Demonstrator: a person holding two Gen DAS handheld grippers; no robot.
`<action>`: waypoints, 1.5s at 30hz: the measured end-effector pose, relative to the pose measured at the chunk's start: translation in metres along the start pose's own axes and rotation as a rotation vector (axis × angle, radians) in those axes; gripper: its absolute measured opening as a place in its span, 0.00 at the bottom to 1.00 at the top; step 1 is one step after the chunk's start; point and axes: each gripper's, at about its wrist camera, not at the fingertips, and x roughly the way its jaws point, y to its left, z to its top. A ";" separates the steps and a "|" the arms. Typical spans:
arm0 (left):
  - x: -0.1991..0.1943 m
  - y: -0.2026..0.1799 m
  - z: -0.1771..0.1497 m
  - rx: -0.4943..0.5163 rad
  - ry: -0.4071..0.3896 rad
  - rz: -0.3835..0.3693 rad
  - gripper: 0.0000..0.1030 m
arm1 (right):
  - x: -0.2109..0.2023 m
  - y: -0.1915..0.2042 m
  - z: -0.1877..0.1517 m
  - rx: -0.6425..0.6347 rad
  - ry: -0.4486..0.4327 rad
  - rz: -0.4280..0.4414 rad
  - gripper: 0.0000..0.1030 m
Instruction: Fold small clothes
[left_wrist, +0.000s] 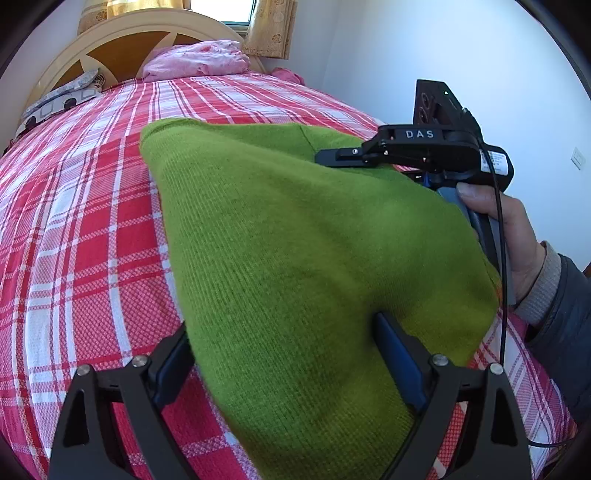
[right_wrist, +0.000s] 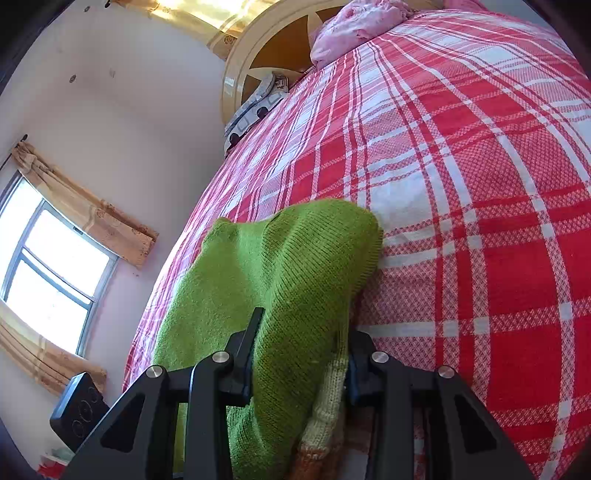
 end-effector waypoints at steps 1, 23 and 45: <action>0.000 0.000 0.000 0.000 0.000 0.000 0.90 | 0.000 0.000 0.000 -0.004 -0.002 -0.003 0.36; -0.021 -0.007 0.003 0.033 -0.004 0.031 0.41 | -0.012 0.045 -0.016 -0.141 -0.070 -0.184 0.30; -0.113 -0.006 -0.039 0.048 -0.081 0.086 0.35 | -0.045 0.139 -0.074 -0.188 -0.118 -0.041 0.30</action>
